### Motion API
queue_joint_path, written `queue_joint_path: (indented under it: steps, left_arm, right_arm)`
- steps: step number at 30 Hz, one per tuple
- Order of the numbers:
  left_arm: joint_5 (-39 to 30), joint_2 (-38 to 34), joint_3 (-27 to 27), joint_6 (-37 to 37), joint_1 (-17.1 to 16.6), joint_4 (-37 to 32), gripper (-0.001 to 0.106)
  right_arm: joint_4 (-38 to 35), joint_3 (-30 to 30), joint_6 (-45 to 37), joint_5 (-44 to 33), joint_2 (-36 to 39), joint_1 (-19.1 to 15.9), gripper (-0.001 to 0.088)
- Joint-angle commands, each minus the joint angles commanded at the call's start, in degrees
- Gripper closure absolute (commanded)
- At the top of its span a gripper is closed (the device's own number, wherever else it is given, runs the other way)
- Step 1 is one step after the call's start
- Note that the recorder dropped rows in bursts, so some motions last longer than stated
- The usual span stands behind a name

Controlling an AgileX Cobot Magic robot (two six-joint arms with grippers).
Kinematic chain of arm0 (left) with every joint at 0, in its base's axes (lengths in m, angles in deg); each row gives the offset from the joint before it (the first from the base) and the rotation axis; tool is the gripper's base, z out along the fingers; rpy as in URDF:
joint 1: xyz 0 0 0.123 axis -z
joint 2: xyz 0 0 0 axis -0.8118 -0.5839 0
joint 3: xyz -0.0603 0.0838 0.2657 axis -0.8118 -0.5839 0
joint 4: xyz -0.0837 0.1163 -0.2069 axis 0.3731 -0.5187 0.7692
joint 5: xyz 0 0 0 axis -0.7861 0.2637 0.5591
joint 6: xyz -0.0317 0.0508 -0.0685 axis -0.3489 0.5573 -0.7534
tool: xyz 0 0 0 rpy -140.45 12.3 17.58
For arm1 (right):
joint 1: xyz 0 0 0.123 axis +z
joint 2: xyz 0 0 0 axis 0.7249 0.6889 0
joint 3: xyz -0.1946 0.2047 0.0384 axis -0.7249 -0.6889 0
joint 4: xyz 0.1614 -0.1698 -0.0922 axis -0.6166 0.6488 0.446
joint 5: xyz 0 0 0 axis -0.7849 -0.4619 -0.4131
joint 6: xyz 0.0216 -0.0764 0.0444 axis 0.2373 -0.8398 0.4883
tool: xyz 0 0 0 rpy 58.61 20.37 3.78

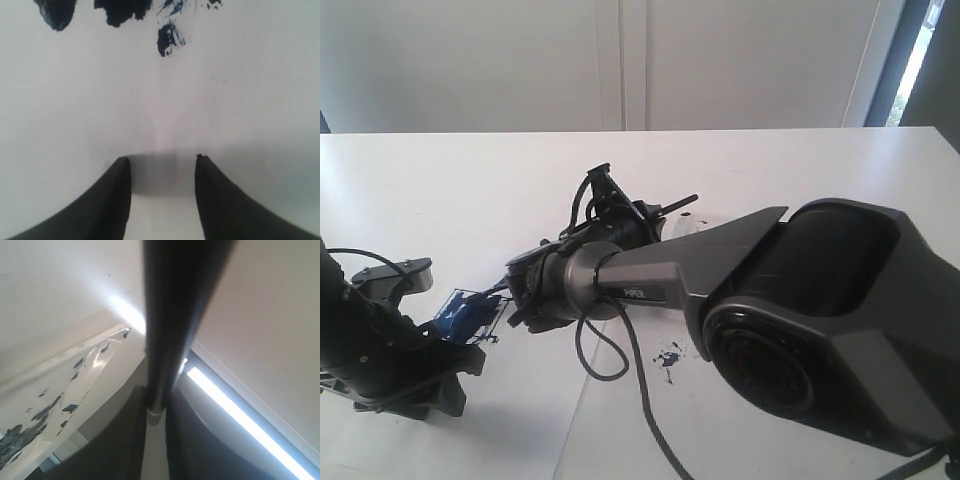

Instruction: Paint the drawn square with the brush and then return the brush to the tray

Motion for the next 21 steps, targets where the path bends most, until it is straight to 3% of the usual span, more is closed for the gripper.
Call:
queue_joint_path:
  steps: [13, 21]
  left_arm:
    - [0.2, 0.0, 0.0, 0.0, 0.0, -0.2, 0.057]
    - [0.3, 0.0, 0.0, -0.4, -0.1, -0.2, 0.057]
  right_arm:
    - [0.7, -5.8, 0.1, 0.0, -3.5, 0.6, 0.0868]
    - [-0.7, -6.2, 0.5, 0.0, -9.0, 1.6, 0.0868]
